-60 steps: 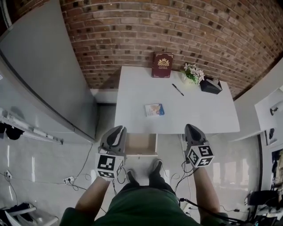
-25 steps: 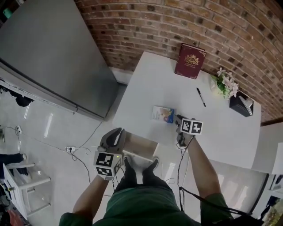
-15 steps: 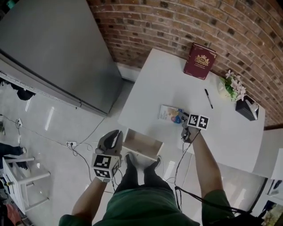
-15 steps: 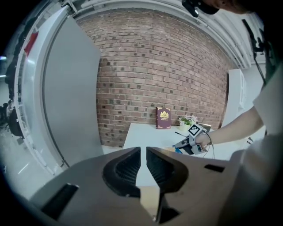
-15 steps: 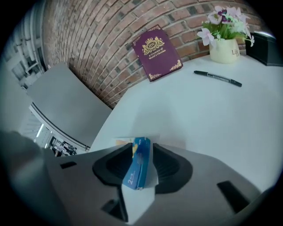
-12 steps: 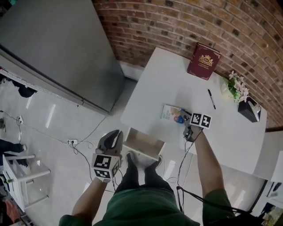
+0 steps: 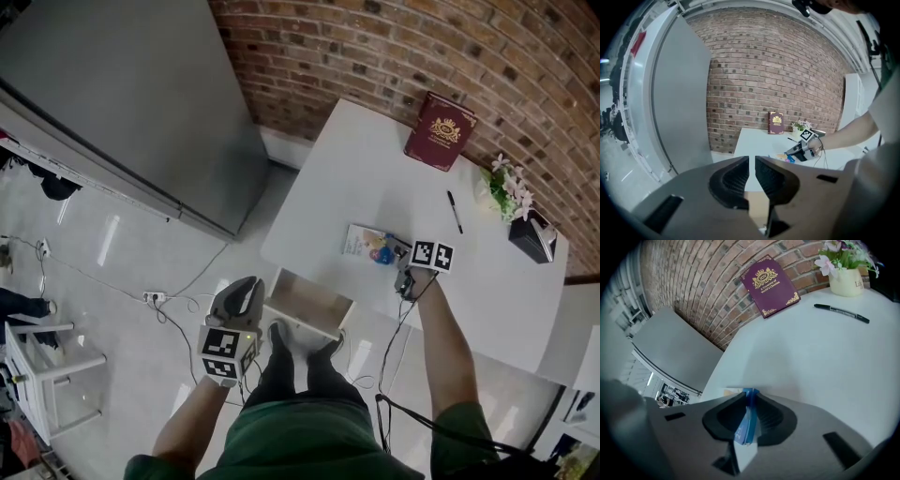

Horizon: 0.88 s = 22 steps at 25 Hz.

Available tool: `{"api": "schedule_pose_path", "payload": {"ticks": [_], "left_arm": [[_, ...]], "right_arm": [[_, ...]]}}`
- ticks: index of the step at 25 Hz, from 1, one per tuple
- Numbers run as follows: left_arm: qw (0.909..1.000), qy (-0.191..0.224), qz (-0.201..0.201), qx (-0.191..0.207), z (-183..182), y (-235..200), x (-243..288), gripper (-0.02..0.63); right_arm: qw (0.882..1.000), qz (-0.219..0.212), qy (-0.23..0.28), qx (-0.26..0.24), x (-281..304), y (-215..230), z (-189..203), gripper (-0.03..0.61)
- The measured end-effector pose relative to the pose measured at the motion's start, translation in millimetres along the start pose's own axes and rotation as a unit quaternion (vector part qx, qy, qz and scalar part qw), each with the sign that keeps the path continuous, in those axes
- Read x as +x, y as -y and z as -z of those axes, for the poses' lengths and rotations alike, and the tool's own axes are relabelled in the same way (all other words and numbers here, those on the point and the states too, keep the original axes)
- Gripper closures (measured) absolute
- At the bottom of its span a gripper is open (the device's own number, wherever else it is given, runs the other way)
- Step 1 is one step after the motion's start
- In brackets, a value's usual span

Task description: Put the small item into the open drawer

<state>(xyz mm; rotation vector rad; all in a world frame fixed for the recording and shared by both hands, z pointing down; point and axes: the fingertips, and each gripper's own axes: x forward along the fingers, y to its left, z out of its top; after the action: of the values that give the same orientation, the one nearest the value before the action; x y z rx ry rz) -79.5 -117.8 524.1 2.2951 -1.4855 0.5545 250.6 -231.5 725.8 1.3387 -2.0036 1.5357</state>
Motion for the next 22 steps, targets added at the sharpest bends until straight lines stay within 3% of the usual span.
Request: {"api": "schedule_pose_path", "payload": {"ticks": [12,22], "left_arm": [[0.9992,-0.011,0.036,-0.014,-1.2,19.1,8.6,0.577],[0.9987,0.001,0.051,0.0,-3.5,22.6,9.4,0.577]], "right_arm": [[0.996,-0.062,0.063,0.004,-34.2,-47.3,6.4,0.538],[0.99,-0.11,0.087,0.013,-67.5,-105.1,30.9,0.538]]}}
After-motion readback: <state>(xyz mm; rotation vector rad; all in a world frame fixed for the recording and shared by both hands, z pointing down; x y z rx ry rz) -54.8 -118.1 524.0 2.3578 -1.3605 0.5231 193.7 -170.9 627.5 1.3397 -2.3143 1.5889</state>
